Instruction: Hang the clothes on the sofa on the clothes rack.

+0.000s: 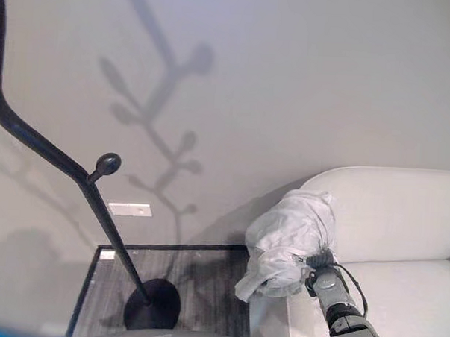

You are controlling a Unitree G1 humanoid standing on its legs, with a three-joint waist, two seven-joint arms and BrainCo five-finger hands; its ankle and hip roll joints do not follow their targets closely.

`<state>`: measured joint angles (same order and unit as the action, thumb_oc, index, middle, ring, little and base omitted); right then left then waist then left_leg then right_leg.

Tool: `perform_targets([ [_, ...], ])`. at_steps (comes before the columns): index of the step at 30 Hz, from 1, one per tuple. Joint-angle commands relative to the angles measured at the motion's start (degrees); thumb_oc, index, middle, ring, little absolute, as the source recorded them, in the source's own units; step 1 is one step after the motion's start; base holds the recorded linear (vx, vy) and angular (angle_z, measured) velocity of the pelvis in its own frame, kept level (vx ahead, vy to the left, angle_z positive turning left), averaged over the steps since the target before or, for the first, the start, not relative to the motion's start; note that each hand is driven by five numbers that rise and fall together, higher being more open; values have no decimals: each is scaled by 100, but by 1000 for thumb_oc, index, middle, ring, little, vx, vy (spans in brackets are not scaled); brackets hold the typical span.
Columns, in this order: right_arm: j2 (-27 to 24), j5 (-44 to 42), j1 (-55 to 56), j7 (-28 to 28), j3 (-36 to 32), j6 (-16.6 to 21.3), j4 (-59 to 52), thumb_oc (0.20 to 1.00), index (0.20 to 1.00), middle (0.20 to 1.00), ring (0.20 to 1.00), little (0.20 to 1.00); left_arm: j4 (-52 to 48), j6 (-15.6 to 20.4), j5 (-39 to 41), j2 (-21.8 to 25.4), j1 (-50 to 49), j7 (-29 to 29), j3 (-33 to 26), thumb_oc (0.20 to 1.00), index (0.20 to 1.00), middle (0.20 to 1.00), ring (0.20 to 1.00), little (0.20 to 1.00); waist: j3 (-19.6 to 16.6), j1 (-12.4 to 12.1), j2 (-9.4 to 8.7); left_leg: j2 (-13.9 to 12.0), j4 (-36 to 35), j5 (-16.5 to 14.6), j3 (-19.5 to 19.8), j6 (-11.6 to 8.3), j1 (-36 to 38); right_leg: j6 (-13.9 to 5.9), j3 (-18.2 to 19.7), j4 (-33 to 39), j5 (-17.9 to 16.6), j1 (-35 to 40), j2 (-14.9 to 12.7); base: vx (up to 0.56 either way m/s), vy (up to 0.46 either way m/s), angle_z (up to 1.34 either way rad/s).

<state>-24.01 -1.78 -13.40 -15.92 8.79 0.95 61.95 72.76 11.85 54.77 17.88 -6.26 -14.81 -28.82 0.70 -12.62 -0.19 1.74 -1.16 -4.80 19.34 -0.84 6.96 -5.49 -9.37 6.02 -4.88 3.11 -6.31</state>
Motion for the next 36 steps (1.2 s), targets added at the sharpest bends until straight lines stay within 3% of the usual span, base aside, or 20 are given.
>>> perform_targets([
  [1,231,-714,-298,86,-29,305,371,1000,1000,1000,1000,1000,167,143,-333,297,277,59,159,1000,1000,1000,1000,1000,-118,-105,-53,-9,-384,475,283,-397,-738,-294,-52,-102,824,346,-139,33,-5,3],
  [3,278,-882,-327,126,-89,341,476,1000,1000,1000,1000,1000,158,123,-340,292,303,80,218,1000,1000,1000,1000,1000,-114,-98,-1,-4,-384,484,300,-395,-783,-294,-62,-102,828,309,-131,5,-5,5],
  [4,379,-1102,-369,192,-128,359,652,200,200,200,200,200,150,114,-342,302,335,153,318,1000,1000,1000,1000,1000,-74,-101,98,2,-384,516,311,-402,-869,-289,-48,-102,835,227,-121,-42,-4,6],
  [11,588,-1405,-375,83,-290,310,1092,200,200,200,200,200,115,114,-365,242,357,181,513,1000,1000,1000,1000,1000,-37,-77,340,5,-384,555,238,-385,-998,-280,16,-102,870,77,-95,-8,14,-1],
  [18,442,-1332,-280,-411,-559,292,960,200,200,200,200,200,143,102,-436,3,359,79,681,1000,1000,1000,1000,1000,-68,102,275,-14,-384,542,101,-378,-898,-258,28,-102,900,182,-80,-5,5,0],
  [21,105,-1179,-202,-691,-679,309,-58,200,200,200,200,200,-110,176,-429,-90,374,58,774,1000,1000,1000,1000,1000,-55,288,162,-51,-384,546,23,-391,-887,-232,113,-102,884,152,-42,-54,-9,-3],
  [23,-217,-970,76,-966,-975,335,-1393,200,200,200,200,200,-630,258,-726,-175,289,57,1036,1000,1000,1000,1000,1000,-44,459,82,-103,-384,547,-35,-402,-897,-207,187,-102,866,119,2,-79,-31,-8],
  [24,-215,-960,108,-972,-989,315,-1431,200,200,200,200,200,-646,254,-734,-183,277,46,1046,1000,1000,1000,1000,1000,-52,446,86,-106,-384,545,-38,-403,-896,-206,190,-102,866,119,4,-157,-56,-29],
  [25,-438,-810,273,-1192,-1356,403,-2528,200,200,200,200,200,-1276,274,-1170,-295,202,130,1512,1000,1000,1000,1000,1000,-42,606,17,-175,-384,550,-88,-416,-931,-178,288,-102,836,67,66,-128,-56,-31],
  [32,-891,-222,143,-1485,-1856,319,-4460,200,200,200,200,200,-3449,146,-1938,-407,65,209,2505,1000,1000,1000,1000,1000,-110,768,-103,-374,-384,568,-151,-471,-964,-84,528,-102,814,19,284,-106,-53,-28],
  [36,-1251,43,-339,-1632,-1909,338,-5133,200,200,200,200,200,-4689,5,-3049,-153,79,254,3203,1000,1000,1000,1000,1000,-141,862,-168,-461,-384,654,-171,-522,-994,-37,628,-102,760,0,401,-70,-36,-7],
])
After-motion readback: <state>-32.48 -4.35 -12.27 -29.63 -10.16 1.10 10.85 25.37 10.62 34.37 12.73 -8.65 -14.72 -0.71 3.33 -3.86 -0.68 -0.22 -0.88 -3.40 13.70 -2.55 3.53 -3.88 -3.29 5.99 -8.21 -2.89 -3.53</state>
